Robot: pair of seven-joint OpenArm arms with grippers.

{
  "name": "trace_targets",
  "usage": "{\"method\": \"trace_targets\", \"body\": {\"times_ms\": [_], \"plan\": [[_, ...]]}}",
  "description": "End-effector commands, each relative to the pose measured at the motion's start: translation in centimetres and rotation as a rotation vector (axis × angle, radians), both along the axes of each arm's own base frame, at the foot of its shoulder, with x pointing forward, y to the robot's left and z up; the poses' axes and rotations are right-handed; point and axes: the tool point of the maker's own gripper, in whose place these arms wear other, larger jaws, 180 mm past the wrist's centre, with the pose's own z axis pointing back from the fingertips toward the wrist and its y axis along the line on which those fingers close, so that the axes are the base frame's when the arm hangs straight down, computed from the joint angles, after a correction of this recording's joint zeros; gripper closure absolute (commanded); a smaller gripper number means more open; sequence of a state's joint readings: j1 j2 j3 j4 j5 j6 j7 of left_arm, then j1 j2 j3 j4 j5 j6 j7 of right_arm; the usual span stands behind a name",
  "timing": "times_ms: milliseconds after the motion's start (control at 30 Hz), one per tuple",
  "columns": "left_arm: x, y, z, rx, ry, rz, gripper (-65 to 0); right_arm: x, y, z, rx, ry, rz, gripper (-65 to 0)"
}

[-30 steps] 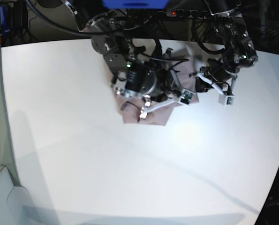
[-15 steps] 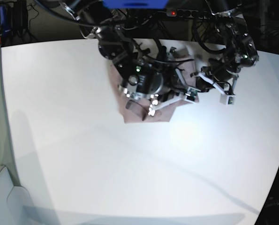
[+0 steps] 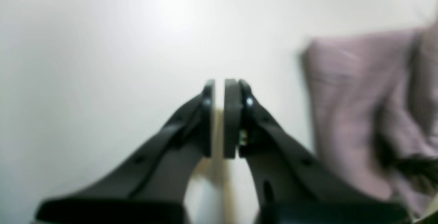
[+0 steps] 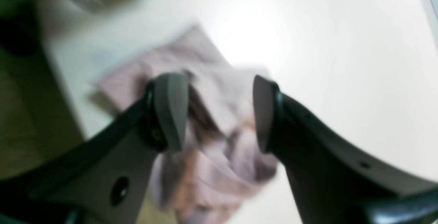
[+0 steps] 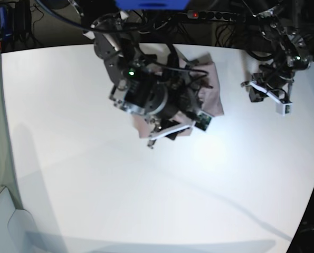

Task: Layout the t-shirt on the table in an organized manner, then fold the t-shirt properly
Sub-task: 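Grasp the folded end with the right gripper and fold it over the bundle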

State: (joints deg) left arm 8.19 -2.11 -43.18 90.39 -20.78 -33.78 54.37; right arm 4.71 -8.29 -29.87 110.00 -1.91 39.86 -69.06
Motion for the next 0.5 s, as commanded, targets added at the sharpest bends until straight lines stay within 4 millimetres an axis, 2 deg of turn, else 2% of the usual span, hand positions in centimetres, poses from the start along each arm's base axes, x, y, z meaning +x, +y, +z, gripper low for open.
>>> {"method": "trace_targets", "body": {"times_ms": [0,100,200,267,367,467], "plan": [[0.3,1.4,1.2,0.027,-0.023,0.009,-4.4,0.4,0.6,1.1,0.044,-0.02,0.005,-31.5],[-0.4,3.7,1.8,0.031,-0.025,0.056,-4.4,1.1,-1.0,-0.3,0.023,0.014,-0.043,-31.7],[-0.7,5.8,2.9,0.021,-0.058,0.099,-4.4,1.2,-1.4,-1.9,0.008,0.063,-0.058,-31.6],[-1.4,6.4,2.9,0.015,-0.058,0.115,-4.4,1.0,-1.5,-2.9,-0.005,0.09,-0.056,-31.4],[-1.5,7.0,3.3,0.014,-0.073,0.126,-4.4,0.7,-1.4,-4.1,-0.021,0.125,-0.051,-31.4],[-1.8,7.0,3.3,0.015,-0.071,0.13,-4.4,0.7,-1.4,-4.2,-0.023,0.129,-0.051,-31.4]]}}
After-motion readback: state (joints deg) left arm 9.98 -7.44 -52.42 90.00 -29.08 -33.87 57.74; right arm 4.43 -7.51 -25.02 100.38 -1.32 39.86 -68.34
